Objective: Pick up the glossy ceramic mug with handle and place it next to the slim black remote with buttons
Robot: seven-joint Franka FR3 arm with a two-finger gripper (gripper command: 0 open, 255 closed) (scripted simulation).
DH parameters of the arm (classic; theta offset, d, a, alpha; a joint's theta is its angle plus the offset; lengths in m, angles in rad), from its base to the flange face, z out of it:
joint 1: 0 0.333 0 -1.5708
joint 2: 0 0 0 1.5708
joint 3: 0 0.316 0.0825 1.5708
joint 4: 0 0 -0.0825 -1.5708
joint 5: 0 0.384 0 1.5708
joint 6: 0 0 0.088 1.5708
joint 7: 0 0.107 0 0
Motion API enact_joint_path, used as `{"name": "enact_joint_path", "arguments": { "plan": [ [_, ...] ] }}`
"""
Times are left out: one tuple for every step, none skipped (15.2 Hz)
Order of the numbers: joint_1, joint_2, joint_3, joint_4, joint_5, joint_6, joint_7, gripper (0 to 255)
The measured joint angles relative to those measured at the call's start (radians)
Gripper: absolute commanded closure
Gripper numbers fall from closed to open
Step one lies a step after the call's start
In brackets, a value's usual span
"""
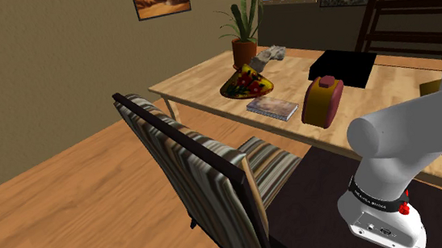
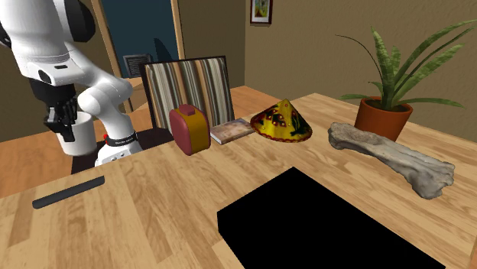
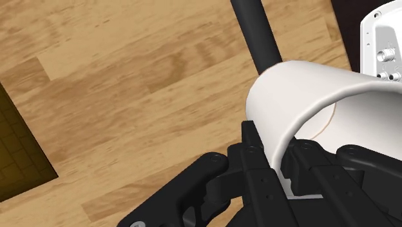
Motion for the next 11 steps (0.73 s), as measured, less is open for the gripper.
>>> {"name": "enact_joint_path", "arguments": {
  "plan": [
    [-0.002, -0.002, -0.005, -0.012, -0.005, 0.010, 0.001, 255],
    [-0.002, -0.001, -0.012, -0.018, -0.009, 0.019, 0.000, 255],
    [-0.001, 0.001, -0.019, -0.027, -0.012, 0.032, 0.002, 255],
    [-0.001, 0.001, -0.023, -0.038, -0.015, 0.042, 0.005, 255],
    [-0.002, 0.001, -0.030, -0.049, -0.020, 0.054, 0.006, 255],
    [-0.004, 0.000, -0.035, -0.063, -0.025, 0.067, 0.010, 255],
    [-0.005, 0.000, -0.044, -0.077, -0.031, 0.081, 0.011, 255],
    [-0.006, 0.000, -0.049, -0.089, -0.035, 0.094, 0.014, 255],
    [-0.007, 0.000, -0.056, -0.099, -0.040, 0.105, 0.016, 255],
    [-0.007, 0.001, -0.063, -0.110, -0.045, 0.118, 0.018, 255],
    [-0.005, 0.005, -0.071, -0.119, -0.048, 0.131, 0.020, 255]
  ]
}}
